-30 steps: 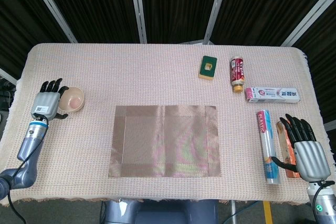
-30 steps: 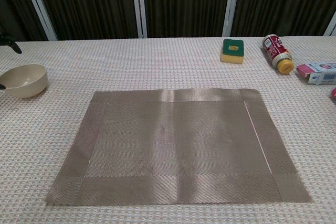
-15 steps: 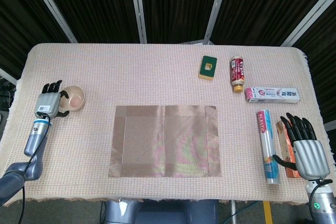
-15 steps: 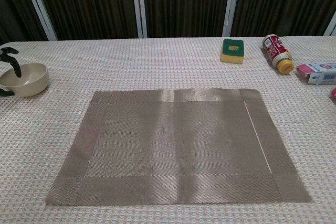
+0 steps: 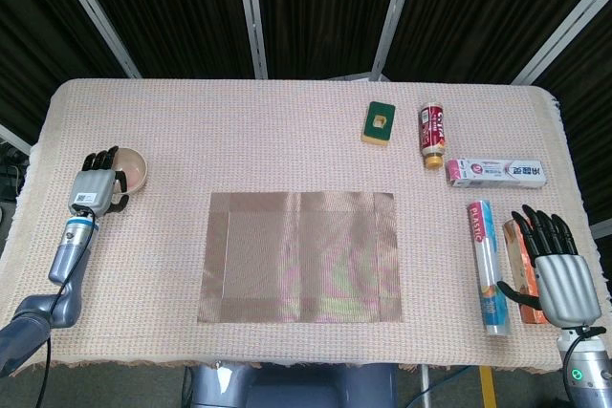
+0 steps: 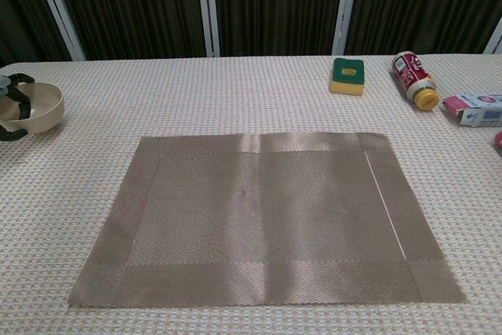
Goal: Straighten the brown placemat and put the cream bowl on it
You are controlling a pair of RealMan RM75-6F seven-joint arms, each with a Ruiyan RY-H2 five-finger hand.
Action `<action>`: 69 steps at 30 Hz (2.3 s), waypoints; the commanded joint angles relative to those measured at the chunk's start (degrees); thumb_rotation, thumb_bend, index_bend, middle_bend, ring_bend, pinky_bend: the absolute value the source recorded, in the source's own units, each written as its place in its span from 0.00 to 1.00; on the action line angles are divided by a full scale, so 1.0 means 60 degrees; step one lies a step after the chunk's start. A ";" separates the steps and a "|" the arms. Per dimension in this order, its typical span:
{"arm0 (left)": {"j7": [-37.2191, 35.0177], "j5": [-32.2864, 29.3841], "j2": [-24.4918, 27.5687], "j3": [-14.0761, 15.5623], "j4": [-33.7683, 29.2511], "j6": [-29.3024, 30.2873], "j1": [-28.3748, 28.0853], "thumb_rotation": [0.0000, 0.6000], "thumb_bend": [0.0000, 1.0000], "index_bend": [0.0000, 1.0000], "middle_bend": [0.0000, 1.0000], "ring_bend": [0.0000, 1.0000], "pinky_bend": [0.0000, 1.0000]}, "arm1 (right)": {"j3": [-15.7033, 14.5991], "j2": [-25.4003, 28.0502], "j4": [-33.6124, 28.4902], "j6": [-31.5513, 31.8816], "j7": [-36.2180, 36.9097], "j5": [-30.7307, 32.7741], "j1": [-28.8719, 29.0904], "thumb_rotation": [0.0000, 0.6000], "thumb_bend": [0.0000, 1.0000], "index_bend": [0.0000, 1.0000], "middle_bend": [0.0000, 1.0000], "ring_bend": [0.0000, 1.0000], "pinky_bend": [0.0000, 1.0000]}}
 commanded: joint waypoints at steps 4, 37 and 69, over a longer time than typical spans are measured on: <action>-0.0157 0.0483 0.0325 -0.0044 -0.0740 0.0808 0.0006 1.00 0.42 0.63 0.00 0.00 0.00 | 0.0000 0.0004 -0.0012 -0.0036 0.0023 0.0020 0.0010 1.00 0.00 0.00 0.00 0.00 0.00; 0.4723 0.1273 0.0666 0.0767 -0.8491 -0.0278 -0.1762 1.00 0.43 0.63 0.00 0.00 0.00 | 0.0128 0.0222 0.0069 -0.0060 0.0453 0.0369 -0.0063 1.00 0.00 0.00 0.00 0.00 0.00; 0.4790 0.0531 0.4307 0.0802 -1.0839 0.5594 0.1889 1.00 0.00 0.00 0.00 0.00 0.00 | 0.0101 0.0282 -0.0013 -0.0149 0.0117 0.0343 -0.0035 1.00 0.00 0.00 0.00 0.00 0.00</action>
